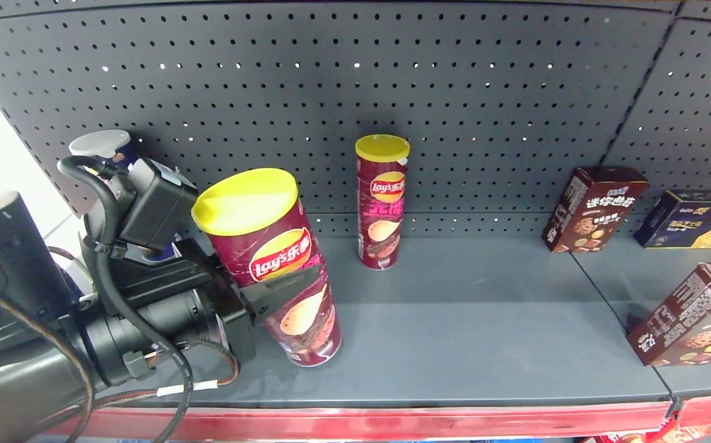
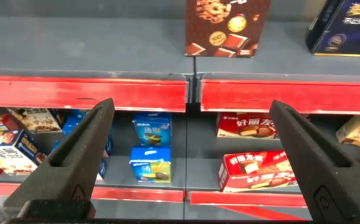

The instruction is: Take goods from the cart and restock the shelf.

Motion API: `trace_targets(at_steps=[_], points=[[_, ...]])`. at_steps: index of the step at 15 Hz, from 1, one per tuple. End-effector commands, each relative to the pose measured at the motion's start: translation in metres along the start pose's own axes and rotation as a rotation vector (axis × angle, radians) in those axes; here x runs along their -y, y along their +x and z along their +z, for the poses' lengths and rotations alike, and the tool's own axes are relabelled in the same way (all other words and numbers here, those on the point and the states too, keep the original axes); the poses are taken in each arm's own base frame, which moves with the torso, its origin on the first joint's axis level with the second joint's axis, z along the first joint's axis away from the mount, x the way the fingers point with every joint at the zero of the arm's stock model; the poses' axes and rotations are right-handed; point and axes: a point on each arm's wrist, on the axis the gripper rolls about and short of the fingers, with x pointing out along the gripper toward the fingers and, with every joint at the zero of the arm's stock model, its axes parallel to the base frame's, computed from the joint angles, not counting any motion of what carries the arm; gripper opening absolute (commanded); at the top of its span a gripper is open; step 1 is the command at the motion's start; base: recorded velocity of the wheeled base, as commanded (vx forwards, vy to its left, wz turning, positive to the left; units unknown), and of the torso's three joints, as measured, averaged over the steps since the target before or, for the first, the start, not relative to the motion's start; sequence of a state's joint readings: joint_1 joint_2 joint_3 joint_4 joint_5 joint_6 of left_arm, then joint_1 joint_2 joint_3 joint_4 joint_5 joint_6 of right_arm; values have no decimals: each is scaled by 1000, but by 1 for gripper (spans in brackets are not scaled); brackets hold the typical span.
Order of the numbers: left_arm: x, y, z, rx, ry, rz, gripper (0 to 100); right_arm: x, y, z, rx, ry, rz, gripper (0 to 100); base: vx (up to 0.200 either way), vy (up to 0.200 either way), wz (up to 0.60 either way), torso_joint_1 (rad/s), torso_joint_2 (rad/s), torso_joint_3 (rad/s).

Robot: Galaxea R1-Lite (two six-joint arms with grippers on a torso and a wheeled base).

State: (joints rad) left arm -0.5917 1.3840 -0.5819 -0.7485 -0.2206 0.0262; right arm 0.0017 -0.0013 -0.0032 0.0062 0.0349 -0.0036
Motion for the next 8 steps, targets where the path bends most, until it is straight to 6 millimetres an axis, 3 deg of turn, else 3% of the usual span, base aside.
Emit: trace_targets(at_steps=[1, 8], points=[[-2, -1, 0, 1, 0, 12, 0, 0, 0, 0, -1, -1, 0, 100, 0, 0, 0, 0, 0, 0], [-6, -6, -2, -5, -1, 30, 0, 0, 0, 0, -3, -1, 5, 100, 0, 0, 0, 0, 0, 0]])
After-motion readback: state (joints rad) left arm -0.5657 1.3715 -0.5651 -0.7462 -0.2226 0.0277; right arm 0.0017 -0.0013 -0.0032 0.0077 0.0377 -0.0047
